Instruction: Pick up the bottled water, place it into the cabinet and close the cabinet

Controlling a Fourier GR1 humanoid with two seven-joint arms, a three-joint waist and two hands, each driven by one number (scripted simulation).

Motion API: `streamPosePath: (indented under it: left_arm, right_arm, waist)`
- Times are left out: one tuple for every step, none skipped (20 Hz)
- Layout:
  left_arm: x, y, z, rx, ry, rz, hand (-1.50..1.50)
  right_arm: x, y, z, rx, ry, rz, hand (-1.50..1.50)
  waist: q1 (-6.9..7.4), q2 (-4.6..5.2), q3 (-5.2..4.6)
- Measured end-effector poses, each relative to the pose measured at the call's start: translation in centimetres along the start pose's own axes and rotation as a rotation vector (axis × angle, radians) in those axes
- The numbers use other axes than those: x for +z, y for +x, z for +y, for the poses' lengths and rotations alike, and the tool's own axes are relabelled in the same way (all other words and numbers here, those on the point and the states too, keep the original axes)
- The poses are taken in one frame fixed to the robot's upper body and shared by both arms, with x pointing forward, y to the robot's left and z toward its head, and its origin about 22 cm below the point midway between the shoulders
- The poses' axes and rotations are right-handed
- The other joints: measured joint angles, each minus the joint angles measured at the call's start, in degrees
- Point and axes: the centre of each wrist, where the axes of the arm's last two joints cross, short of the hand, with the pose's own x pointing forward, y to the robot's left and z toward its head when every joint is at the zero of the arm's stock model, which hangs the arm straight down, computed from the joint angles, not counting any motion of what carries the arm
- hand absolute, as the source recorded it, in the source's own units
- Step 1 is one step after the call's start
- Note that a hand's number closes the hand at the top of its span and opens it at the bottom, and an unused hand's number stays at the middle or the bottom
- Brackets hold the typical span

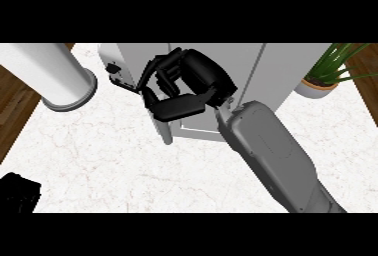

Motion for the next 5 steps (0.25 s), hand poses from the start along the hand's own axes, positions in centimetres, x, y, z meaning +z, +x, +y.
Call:
streamPosePath:
  left_arm:
    - [0.06,-0.1,0.0,0.003,0.001,0.0,1.5]
    - [-0.06,-0.1,-0.02,0.002,0.002,-0.002,1.5]
    - [-0.23,0.01,0.0,0.0,0.0,-0.004,1.5]
    - [-0.25,-0.02,-0.17,0.005,-0.003,-0.004,1.5]
    - [-0.38,0.04,-0.23,0.005,-0.007,-0.005,1.5]
  right_arm:
    - [0.02,-0.1,-0.21,0.002,0.007,-0.006,1.5]
    - [-0.01,-0.19,-0.28,0.003,0.015,-0.012,1.5]
    - [-0.03,-0.25,-0.42,0.005,0.023,-0.015,1.5]
    - [-0.03,-0.31,-0.57,0.005,0.029,-0.019,1.5]
    - [-0.05,-0.37,-0.66,0.006,0.035,-0.024,1.5]
  waist:
    - [0.17,-0.04,-0.07]
    - [0.13,-0.07,-0.15]
    - [0.18,-0.09,-0.19]
    - [0.26,-0.1,-0.23]
    - [0.25,-0.12,-0.29]
